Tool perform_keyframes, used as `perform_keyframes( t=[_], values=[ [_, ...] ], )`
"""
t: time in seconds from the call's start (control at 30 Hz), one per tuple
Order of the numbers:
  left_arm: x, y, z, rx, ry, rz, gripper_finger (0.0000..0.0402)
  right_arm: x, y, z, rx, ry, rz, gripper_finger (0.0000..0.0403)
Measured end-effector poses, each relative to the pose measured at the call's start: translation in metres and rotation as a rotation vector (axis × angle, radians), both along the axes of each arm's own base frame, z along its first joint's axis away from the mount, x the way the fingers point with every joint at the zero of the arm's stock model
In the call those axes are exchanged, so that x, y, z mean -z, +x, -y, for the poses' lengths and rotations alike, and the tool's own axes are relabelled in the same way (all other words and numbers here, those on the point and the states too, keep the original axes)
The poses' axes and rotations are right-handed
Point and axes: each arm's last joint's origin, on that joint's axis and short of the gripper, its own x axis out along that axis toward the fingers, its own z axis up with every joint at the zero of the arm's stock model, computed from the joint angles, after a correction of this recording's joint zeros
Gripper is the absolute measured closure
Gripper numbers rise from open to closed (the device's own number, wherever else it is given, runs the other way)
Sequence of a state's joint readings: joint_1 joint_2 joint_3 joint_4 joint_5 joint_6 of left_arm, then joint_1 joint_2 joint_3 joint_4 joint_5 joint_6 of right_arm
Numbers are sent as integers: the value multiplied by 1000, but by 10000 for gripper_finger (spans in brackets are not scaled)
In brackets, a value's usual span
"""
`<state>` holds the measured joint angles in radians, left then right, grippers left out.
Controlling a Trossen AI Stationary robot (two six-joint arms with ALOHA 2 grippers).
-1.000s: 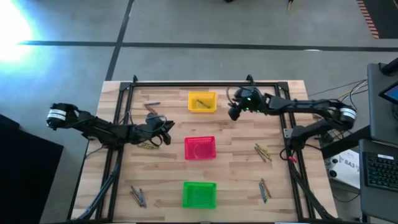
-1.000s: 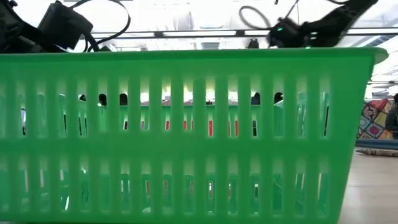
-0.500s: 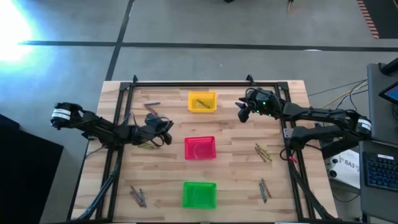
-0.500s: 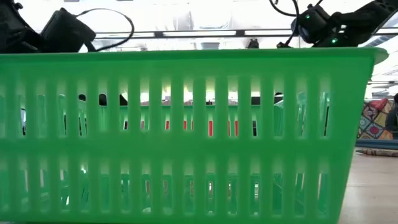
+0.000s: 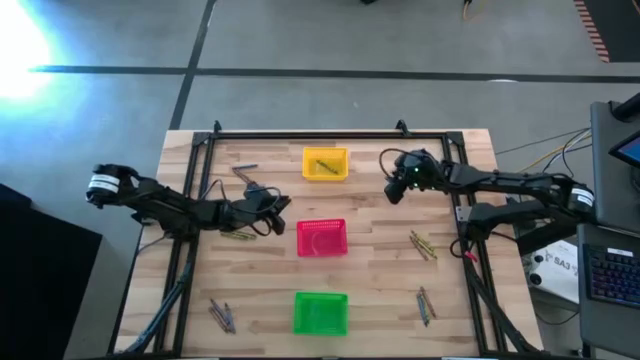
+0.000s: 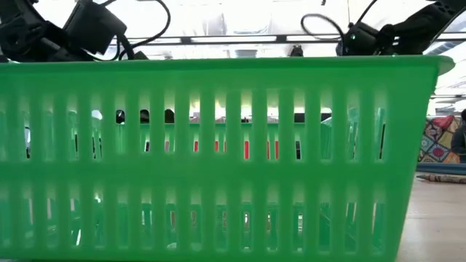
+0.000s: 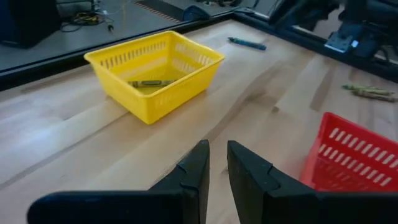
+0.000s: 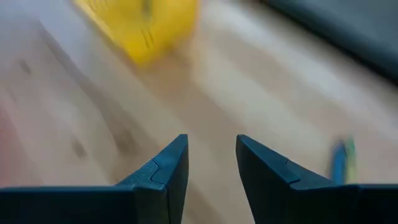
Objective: Sort crayons
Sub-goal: Put the blue crayon into the red bin
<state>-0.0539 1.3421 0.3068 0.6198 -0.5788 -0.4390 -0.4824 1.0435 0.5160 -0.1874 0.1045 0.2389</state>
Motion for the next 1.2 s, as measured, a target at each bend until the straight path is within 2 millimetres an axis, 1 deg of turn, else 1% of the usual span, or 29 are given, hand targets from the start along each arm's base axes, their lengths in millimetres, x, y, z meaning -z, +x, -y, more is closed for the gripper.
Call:
perform_keyframes(
  t=[0.17,0.3,0.4,0.67,0.87,1.03,1.2],
  values=[
    [-1,-1,1,6,4,-3,361,8,-12,-10,69,179,-141,291],
    [0,-1,0,9,12,-16,361,15,-23,-23,69,344,-279,306],
    [0,-1,1,14,10,-19,361,20,-31,-33,112,421,-370,311],
    [0,-1,1,25,-7,-12,361,20,-26,-55,61,443,-402,310],
    [0,-1,1,27,-4,-14,361,22,-23,-77,-59,426,-433,310],
    [0,-1,1,27,-3,-14,361,23,-22,-90,-87,457,-437,310],
    [0,-1,1,28,-3,-15,361,30,-27,-102,-84,496,-464,310]
  ],
)
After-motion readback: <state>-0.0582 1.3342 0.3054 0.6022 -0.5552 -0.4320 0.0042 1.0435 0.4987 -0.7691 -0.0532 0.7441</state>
